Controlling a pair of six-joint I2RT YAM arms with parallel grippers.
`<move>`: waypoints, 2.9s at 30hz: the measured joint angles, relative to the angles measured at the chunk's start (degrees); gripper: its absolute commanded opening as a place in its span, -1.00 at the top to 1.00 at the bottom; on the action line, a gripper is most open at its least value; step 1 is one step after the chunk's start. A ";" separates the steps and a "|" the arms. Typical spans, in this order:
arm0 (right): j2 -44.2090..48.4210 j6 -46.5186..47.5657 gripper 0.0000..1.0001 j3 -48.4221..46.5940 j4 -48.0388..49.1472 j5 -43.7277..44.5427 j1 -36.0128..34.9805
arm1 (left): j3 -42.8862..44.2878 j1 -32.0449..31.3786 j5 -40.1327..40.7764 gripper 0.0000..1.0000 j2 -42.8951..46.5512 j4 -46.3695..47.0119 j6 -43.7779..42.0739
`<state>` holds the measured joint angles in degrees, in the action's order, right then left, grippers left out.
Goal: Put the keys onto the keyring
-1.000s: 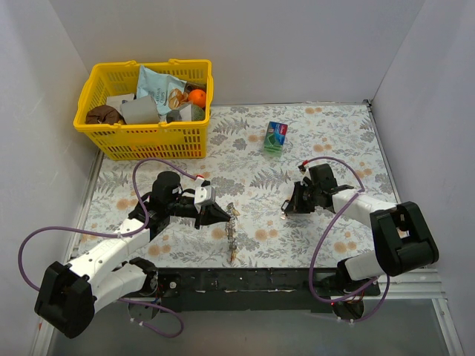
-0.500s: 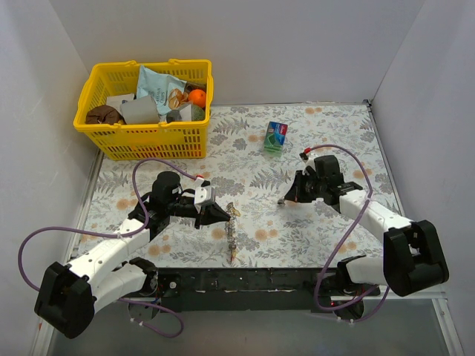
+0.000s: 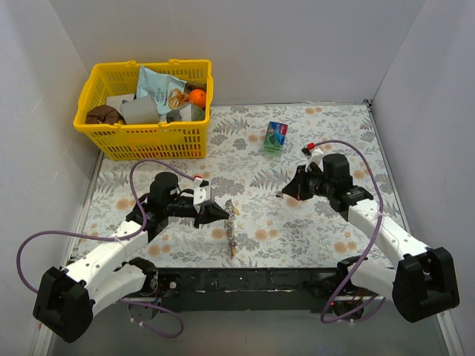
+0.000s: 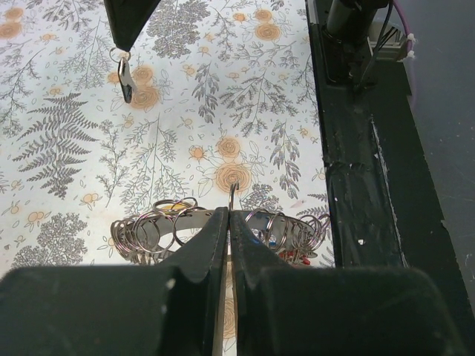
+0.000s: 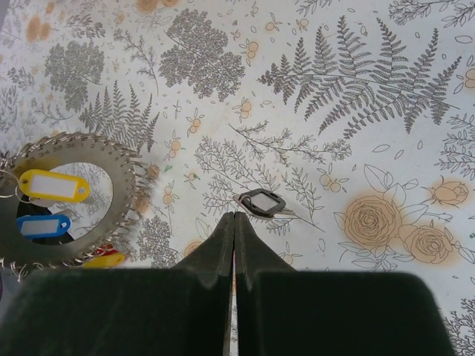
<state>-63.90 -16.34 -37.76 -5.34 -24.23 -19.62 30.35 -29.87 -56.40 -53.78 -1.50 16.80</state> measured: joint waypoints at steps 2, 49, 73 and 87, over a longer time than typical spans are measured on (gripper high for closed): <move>0.98 0.11 0.97 0.52 0.52 -0.63 0.00 | 0.00 0.00 0.15 1.00 0.00 -0.22 0.00; -20.59 2.01 0.07 -1.16 -2.78 1.36 -8.24 | 0.02 0.00 3.76 1.00 -1.40 -2.05 -0.55; -23.71 0.83 0.63 -3.08 -1.86 -0.79 -8.83 | 0.02 0.00 3.65 1.00 -1.95 -2.03 -0.96; -24.76 0.87 0.77 -3.72 -2.45 -0.09 -9.70 | 0.02 0.00 3.65 1.00 -1.95 -2.03 -1.03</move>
<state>-88.66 -15.46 -41.47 -7.79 -24.32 -29.32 30.37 -29.87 -52.75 -55.72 -3.53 15.77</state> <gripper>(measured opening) 0.194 0.018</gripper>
